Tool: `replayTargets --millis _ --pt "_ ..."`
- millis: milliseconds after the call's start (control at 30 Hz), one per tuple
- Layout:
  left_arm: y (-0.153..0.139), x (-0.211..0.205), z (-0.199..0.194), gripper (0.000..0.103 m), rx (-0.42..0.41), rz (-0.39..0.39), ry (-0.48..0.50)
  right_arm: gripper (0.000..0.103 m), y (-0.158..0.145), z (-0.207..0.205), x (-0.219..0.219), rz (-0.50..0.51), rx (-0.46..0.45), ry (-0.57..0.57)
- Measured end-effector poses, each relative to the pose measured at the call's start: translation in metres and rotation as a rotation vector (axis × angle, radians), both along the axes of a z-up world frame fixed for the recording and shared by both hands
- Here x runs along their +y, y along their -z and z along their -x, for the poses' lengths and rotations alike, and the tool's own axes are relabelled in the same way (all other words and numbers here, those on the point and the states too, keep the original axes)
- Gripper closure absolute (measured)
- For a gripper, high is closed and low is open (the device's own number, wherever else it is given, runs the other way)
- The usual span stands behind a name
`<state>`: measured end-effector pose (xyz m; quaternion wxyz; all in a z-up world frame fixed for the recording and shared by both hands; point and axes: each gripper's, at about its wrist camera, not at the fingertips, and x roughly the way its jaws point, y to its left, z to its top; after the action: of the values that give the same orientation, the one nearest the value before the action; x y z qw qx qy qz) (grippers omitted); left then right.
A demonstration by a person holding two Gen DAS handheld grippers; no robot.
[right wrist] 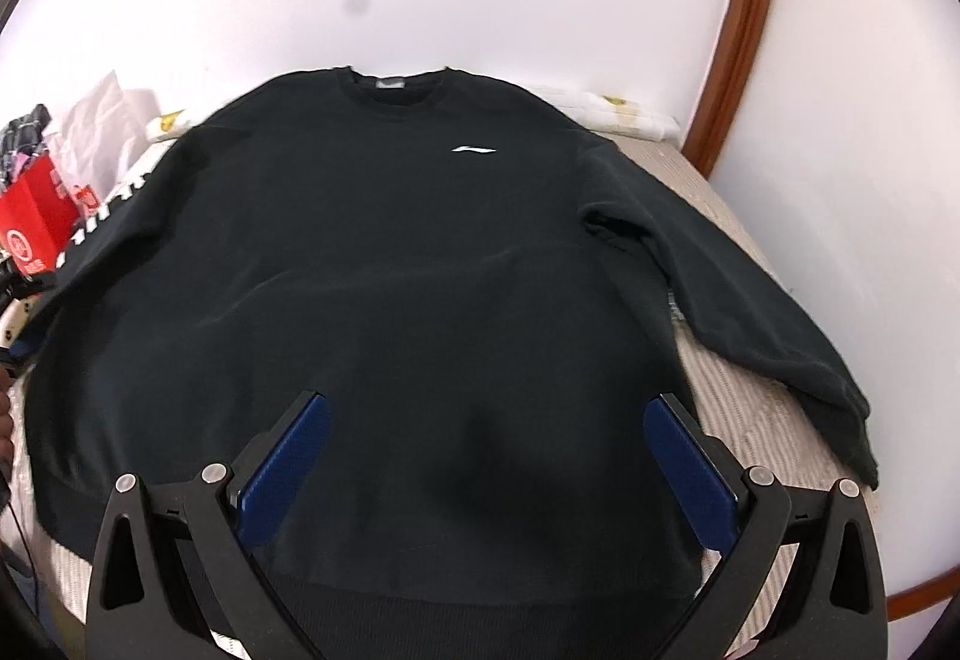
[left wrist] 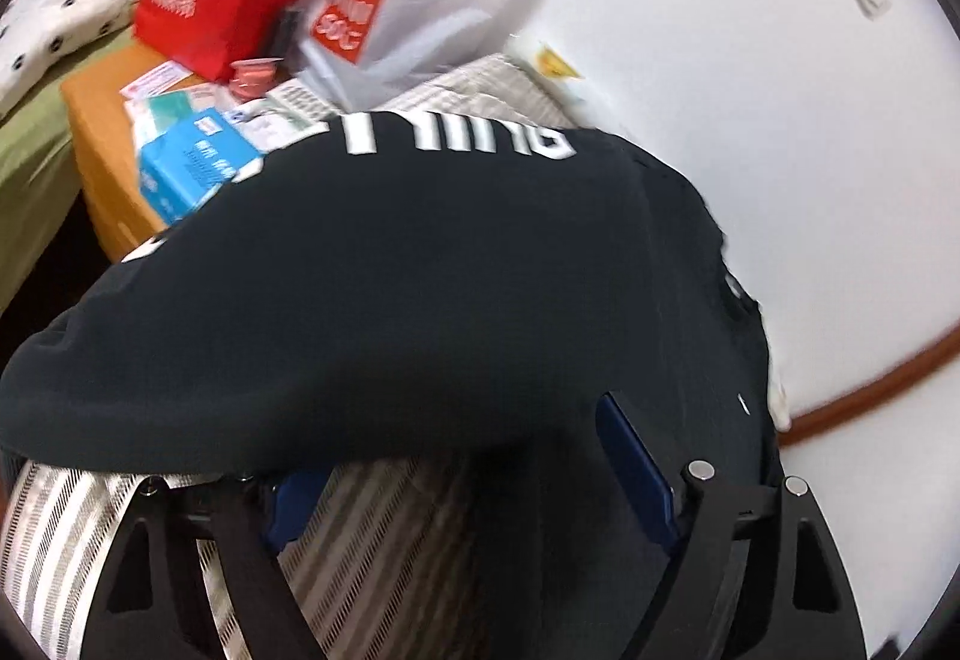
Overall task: Fold small clothes
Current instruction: 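Grasp the lettered sleeve side with the left gripper and fold it across the body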
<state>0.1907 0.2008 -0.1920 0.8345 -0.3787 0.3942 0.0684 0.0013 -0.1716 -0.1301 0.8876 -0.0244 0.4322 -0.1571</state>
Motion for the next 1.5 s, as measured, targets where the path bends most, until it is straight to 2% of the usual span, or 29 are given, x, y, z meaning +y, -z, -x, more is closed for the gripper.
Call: replayTargets --millis 67,100,133,167,233,333,533,667,833,967,1133,1267,1367,1500 --pt "0.000 -0.001 -0.005 0.031 0.014 -0.030 -0.013 0.000 0.001 -0.002 -0.007 0.000 0.002 0.011" --pt "-0.002 -0.002 -0.008 0.037 0.029 -0.057 -0.016 0.000 0.003 -0.004 -0.011 -0.007 0.004 0.015" --pt "-0.002 -0.003 -0.011 0.047 0.043 -0.080 -0.016 0.000 0.004 -0.006 -0.014 -0.013 0.007 0.020" --pt "-0.004 -0.005 -0.015 0.053 0.052 -0.111 -0.011 0.000 0.007 -0.009 -0.017 -0.021 0.010 0.025" --pt "-0.006 -0.007 -0.022 0.078 0.069 -0.162 0.018 0.000 0.012 -0.013 -0.024 -0.041 0.016 0.034" --pt "-0.019 -0.013 -0.029 0.090 0.064 -0.242 0.062 0.000 0.019 -0.017 -0.030 -0.060 0.029 0.041" --pt "-0.068 -0.029 -0.036 0.095 -0.033 -0.332 0.086 0.000 0.022 -0.016 -0.042 -0.079 0.032 0.028" --pt "-0.106 -0.061 -0.049 0.095 -0.130 -0.397 0.166 0.000 0.019 -0.017 -0.053 -0.106 0.015 0.045" --pt "-0.128 -0.113 -0.076 0.095 -0.159 -0.434 0.299 0.000 0.017 -0.013 -0.065 -0.135 -0.013 0.043" --pt "-0.124 -0.164 -0.092 0.095 -0.153 -0.510 0.410 0.000 0.015 -0.010 -0.076 -0.101 -0.007 0.032" --pt "-0.109 -0.213 -0.107 0.095 -0.139 -0.541 0.502 0.000 0.014 0.003 -0.098 -0.100 -0.006 0.068" --pt "-0.097 -0.242 -0.120 0.095 -0.121 -0.513 0.546 0.000 0.023 0.015 -0.114 -0.116 0.006 0.120" --pt "-0.084 -0.267 -0.127 0.095 -0.108 -0.515 0.623 0.000 0.031 0.024 -0.121 -0.135 0.022 0.149" --pt "-0.064 -0.289 -0.130 0.095 -0.075 -0.478 0.677 0.000 0.035 0.032 -0.118 -0.141 0.040 0.141"
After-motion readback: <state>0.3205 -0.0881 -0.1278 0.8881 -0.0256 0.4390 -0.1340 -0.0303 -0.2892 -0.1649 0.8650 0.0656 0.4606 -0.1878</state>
